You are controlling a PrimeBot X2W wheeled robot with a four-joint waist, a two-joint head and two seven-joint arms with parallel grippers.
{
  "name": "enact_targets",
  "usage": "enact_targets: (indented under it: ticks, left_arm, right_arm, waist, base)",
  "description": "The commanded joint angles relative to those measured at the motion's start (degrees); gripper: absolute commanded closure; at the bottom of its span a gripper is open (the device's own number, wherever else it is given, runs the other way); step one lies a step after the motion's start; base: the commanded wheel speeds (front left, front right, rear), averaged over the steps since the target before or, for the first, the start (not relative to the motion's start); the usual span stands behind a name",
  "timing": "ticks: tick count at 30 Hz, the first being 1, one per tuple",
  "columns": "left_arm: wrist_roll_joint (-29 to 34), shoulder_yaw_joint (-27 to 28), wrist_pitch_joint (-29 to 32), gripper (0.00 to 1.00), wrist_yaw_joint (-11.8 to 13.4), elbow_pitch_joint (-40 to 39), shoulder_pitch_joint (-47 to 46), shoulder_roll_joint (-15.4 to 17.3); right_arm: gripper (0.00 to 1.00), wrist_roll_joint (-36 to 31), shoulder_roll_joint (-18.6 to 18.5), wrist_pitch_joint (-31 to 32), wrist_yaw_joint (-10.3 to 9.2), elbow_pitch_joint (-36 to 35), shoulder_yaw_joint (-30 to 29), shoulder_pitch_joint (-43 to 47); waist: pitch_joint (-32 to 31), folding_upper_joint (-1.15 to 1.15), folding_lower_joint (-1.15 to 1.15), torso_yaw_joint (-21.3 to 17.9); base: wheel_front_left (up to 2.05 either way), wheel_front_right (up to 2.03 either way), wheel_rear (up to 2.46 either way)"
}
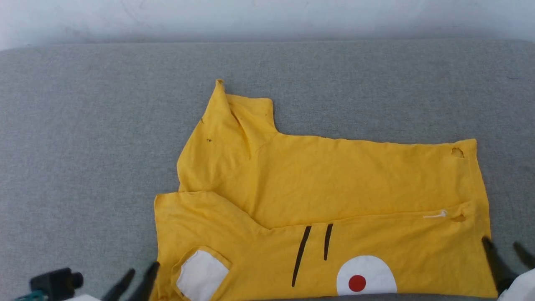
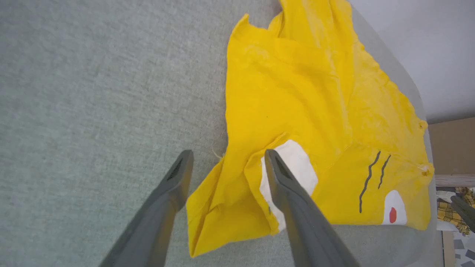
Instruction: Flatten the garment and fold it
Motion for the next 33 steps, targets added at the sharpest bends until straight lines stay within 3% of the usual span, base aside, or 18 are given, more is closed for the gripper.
enact_targets:
  ticks: [1, 9, 12, 15, 19, 22, 28, 33]
  left_arm:
    - [0.49, 0.5, -0.67, 0.0, -0.5, -0.55, -1.23, 0.18]
    - [12.13, 4.94, -13.92, 0.0, -0.32, -5.41, -15.12, 2.92]
    - [16.43, 3.65, -18.01, 0.0, -0.33, -4.12, -25.21, 3.4]
    - [19.65, -0.37, -18.02, 0.0, -2.54, -0.98, -35.97, 5.04]
    - [21.29, -7.5, -11.71, 0.0, -6.98, 5.08, -50.45, 7.32]
    - [21.31, -12.82, -4.47, 0.0, -8.87, 10.24, -59.64, 8.82]
    - [16.24, -21.06, 9.79, 0.0, -10.12, 17.76, -70.51, 11.51]
    - [10.77, -23.88, 18.42, 0.0, -10.22, 21.41, -73.41, 13.4]
  right_arm:
    - [0.0, -0.42, 0.07, -0.6, -0.03, -0.67, -0.06, -1.06]
    - [0.0, -5.31, 0.07, -20.27, -0.03, -6.09, -0.85, -9.3]
    - [0.0, -7.24, 0.07, -26.0, -0.03, -4.84, 0.52, -12.38]
    - [0.0, -8.59, 0.07, -29.07, -0.03, -3.11, 2.38, -14.78]
    - [0.0, -10.04, 0.07, -30.68, -0.03, -0.96, 4.05, -17.16]
    - [0.0, -10.37, 0.07, -31.97, -0.03, 0.02, 4.56, -18.5]
    - [0.0, -9.99, 0.07, -33.48, -0.03, 2.03, 5.48, -19.94]
    - [0.0, -9.63, 0.07, -34.02, -0.03, 3.25, 5.57, -20.47]
  waist:
    - [0.35, 0.0, 0.0, -0.17]
    - [5.64, 0.0, 0.0, -0.86]
    - [8.88, 0.0, 0.0, -1.26]
    - [12.22, 0.0, 0.0, -1.62]
    - [16.22, 0.0, 0.0, -1.86]
    - [18.22, 0.0, 0.0, -2.38]
    - [20.89, 0.0, 0.0, -4.4]
    - [22.48, 0.0, 0.0, -5.86]
  base:
    - [0.0, 0.0, 0.0]
    - [0.0, 0.0, 0.0]
    - [0.0, 0.0, 0.0]
    - [0.0, 0.0, 0.0]
    - [0.0, 0.0, 0.0]
    - [0.0, 0.0, 0.0]
    - [0.0, 0.0, 0.0]
    - [0.0, 0.0, 0.0]
